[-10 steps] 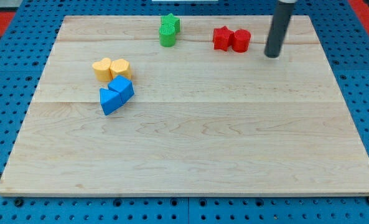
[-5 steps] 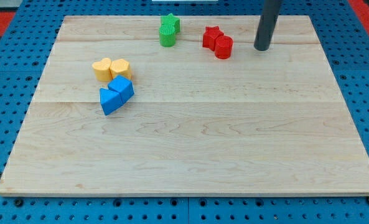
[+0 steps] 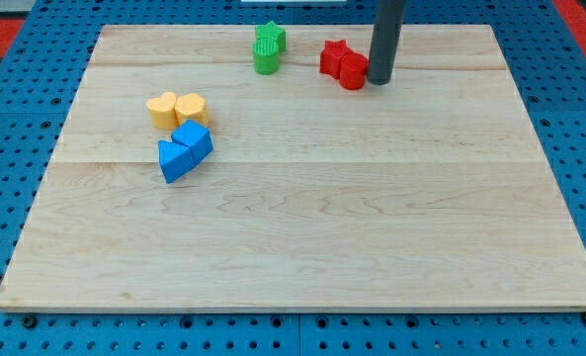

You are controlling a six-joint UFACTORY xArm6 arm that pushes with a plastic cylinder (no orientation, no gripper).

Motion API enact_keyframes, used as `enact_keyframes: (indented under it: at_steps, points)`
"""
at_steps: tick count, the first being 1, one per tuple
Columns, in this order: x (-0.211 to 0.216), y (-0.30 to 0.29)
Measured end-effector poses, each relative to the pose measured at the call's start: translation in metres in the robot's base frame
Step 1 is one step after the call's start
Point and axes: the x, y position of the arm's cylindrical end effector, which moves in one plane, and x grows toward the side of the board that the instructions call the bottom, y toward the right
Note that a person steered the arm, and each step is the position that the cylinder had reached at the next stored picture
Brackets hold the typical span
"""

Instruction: Push the red blocks slightly to left

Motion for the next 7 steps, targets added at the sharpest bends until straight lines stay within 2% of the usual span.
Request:
enact_keyframes:
  at_steps: [2,3,4,6,7]
  points:
    - [-0.056,0.01]
    - [-0.012,0.029]
    - [-0.005,-0.038]
    - [-0.042,-0.04]
    - [-0.055,-0.091]
